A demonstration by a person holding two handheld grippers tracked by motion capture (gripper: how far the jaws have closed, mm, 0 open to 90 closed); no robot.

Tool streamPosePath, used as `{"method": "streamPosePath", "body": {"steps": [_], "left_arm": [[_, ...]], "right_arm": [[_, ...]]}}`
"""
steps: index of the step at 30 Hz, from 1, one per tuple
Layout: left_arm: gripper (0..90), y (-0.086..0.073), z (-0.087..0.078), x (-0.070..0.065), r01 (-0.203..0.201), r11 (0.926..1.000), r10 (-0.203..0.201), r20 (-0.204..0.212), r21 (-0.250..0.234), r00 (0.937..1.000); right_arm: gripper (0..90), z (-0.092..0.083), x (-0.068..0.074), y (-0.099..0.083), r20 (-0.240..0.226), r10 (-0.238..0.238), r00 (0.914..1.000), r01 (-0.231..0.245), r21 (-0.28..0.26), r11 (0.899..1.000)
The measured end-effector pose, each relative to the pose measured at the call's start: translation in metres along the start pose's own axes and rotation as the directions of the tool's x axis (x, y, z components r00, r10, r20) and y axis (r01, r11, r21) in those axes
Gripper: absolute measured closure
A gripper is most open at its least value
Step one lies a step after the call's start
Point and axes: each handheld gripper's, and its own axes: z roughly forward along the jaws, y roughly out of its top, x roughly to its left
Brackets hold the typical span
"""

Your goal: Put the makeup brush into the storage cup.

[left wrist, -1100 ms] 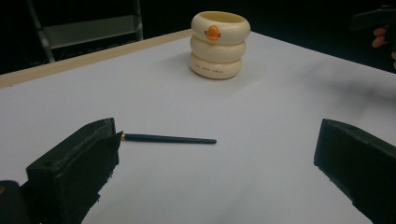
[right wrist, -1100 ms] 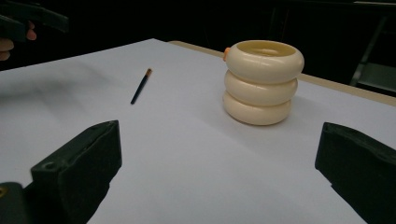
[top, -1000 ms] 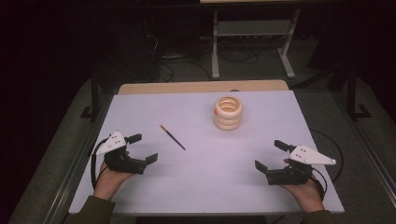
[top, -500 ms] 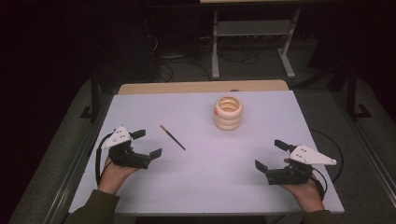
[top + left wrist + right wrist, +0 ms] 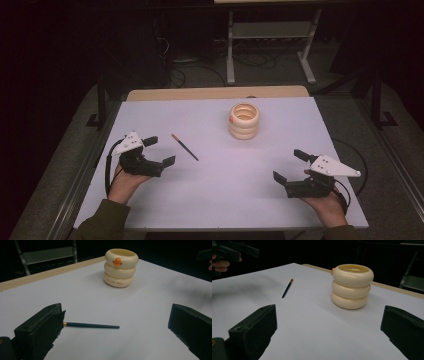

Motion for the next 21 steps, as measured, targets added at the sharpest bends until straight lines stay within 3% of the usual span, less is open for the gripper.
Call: {"method": "streamPosePath", "body": {"steps": [13, 21], "left_arm": [[0.0, 0.01, 0.008, 0.006, 0.001, 1.0, -0.001, -0.017, 0.003, 0.9999], [0.0, 0.017, 0.018, 0.011, 0.004, 0.9994, -0.003, -0.034, 0.035, 0.9994]], "right_arm": [[0.0, 0.0, 0.0, 0.0, 0.002, 0.0, 1.0, 0.0, -0.002, 1.0], [0.0, 0.0, 0.0, 0.0, -0.001, -0.001, 1.0, 0.001, 0.006, 1.0]]}}
